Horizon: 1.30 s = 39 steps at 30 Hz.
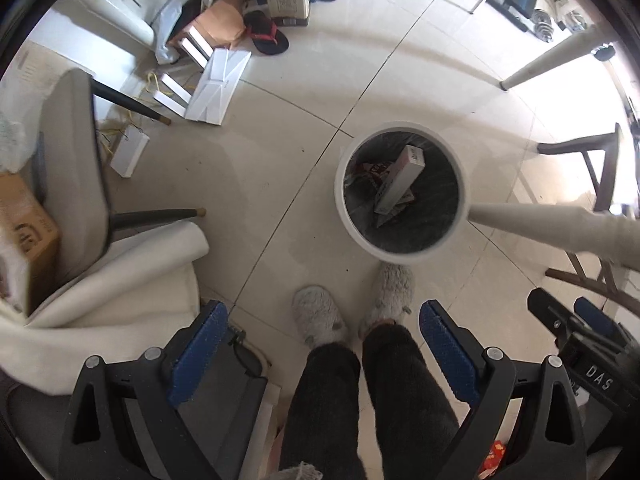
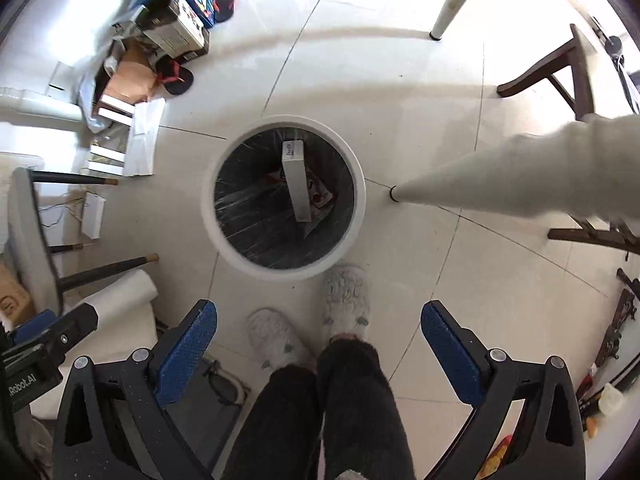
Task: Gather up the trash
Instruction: 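Grasp the blue-labelled medicine box with the left tool while the right tool grasps the striped box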
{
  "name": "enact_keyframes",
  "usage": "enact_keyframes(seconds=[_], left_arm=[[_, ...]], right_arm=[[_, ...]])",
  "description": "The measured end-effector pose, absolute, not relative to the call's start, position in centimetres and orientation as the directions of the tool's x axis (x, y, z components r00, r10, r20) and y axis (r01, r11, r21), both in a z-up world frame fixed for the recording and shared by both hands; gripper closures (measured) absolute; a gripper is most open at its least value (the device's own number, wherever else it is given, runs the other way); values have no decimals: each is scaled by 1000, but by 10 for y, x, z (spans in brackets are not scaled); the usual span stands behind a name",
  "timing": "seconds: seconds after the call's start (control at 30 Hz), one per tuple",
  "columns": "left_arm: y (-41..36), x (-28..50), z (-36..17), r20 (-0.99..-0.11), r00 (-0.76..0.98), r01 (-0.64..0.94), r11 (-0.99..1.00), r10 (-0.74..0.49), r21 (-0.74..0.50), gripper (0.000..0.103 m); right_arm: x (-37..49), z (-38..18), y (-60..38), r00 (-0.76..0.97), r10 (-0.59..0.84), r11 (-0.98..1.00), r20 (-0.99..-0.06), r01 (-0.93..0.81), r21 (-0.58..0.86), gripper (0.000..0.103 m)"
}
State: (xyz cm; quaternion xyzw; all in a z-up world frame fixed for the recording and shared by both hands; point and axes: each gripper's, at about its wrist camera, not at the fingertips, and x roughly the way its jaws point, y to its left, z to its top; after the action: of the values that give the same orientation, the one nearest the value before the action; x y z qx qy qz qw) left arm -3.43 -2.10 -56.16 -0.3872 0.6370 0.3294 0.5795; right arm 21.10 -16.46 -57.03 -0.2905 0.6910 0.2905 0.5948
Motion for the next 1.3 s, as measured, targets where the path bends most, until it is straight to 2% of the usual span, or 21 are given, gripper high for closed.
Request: enact_keyframes(seconds=[0.4,0.57,0.73,0.87,1.03,1.3], left_arm=[[-47,-38,-397,-997,69,-856,511,-37,-78,5],[-27,-10,-336,-989,147,-852,510,23,-115,0],[16,40,-303,-984,142,-860,505,111,-68,0],[65,86,-298,-985,92,-885,465,144,-14,0],[115,134,-311,-990,0,-921,387,138,54,0],[160,174,-344,-997,-63,-954,290,47,74,0]], right_arm=[[206,-367,-188,-112,91,666,-990,-732,144,0],[228,-287,-185,-120,177,679,-977,-704,210,0],[285,-235,-150,-102,235,666,-967,-707,237,0],[344,-232,-91,-78,208,610,-975,-769,192,0],[409,-282,-1,-105,94,525,-990,-840,139,0],[429,-362,91,-105,-71,345,-992,-936,74,1]])
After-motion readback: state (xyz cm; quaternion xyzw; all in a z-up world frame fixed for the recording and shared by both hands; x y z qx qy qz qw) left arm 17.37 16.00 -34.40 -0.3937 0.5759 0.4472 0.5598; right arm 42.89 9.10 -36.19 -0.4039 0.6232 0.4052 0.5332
